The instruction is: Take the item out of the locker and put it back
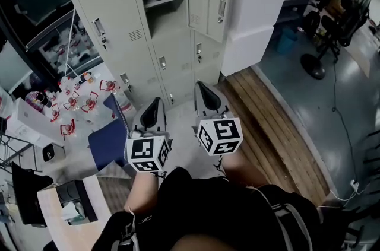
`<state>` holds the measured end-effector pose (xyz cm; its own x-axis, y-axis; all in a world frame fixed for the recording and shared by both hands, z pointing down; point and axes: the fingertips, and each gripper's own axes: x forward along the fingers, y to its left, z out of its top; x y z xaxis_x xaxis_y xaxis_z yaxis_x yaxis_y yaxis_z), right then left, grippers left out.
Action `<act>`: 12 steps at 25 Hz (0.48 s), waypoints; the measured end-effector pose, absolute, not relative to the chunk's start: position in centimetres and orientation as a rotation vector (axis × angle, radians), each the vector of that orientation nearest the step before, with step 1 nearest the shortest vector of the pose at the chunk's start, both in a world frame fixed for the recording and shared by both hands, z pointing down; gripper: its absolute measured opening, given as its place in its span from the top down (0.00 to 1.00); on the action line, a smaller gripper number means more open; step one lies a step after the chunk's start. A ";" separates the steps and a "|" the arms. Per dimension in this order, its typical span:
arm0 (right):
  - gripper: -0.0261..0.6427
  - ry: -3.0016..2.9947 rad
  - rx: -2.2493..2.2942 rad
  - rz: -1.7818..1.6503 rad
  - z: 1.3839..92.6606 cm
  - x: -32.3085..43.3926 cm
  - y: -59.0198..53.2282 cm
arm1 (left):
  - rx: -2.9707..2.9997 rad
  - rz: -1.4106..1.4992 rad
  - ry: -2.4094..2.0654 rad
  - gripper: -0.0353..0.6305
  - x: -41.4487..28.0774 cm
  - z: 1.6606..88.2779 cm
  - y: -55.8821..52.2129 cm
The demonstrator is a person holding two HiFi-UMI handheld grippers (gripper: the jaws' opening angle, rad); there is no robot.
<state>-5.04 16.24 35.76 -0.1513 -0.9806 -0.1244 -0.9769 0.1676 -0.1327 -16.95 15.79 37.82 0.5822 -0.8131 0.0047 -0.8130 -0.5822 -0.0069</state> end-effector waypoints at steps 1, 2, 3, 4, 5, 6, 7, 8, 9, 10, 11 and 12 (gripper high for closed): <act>0.94 2.253 -1.917 -0.034 35.9 -4.8 16.2 | -2.791 -0.018 1.433 0.93 -16.7 37.9 15.8; 0.94 2.250 -1.917 -0.040 36.0 -4.5 16.2 | -2.791 -0.024 1.430 0.93 -16.4 38.0 15.8; 0.94 2.246 -1.917 -0.050 36.2 -4.2 16.1 | -2.791 -0.027 1.425 0.93 -16.1 38.1 15.7; 0.94 2.242 -1.914 -0.067 36.4 -3.9 15.9 | -2.792 -0.025 1.420 0.93 -15.9 38.1 15.6; 0.94 2.238 -1.908 -0.087 36.7 -3.6 15.7 | -2.791 -0.022 1.415 0.93 -15.7 38.2 15.4; 0.94 2.234 -1.899 -0.105 36.9 -3.4 15.4 | -2.788 -0.020 1.412 0.93 -15.5 38.4 15.1; 0.94 2.230 -1.891 -0.116 37.1 -3.3 15.1 | -2.785 -0.021 1.409 0.93 -15.4 38.5 14.8; 0.94 2.227 -1.887 -0.121 37.2 -3.2 14.8 | -2.781 -0.025 1.405 0.93 -15.3 38.7 14.4; 0.94 2.224 -1.887 -0.121 37.4 -3.0 14.4 | -2.779 -0.031 1.401 0.93 -15.1 38.9 14.0; 0.94 2.224 -1.891 -0.118 37.6 -2.8 14.1 | -2.779 -0.034 1.397 0.93 -14.9 39.1 13.6; 0.94 2.224 -1.896 -0.117 37.8 -2.5 13.7 | -2.779 -0.034 1.394 0.93 -14.6 39.2 13.1; 0.94 2.226 -1.899 -0.115 37.9 -2.2 13.3 | -2.779 -0.029 1.392 0.93 -14.2 39.1 12.6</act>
<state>-2.19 13.26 37.86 -0.1456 -0.9831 -0.1111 -0.9665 0.1653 -0.1964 -14.24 12.60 39.13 0.5987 -0.8010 0.0014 -0.8003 -0.5983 -0.0384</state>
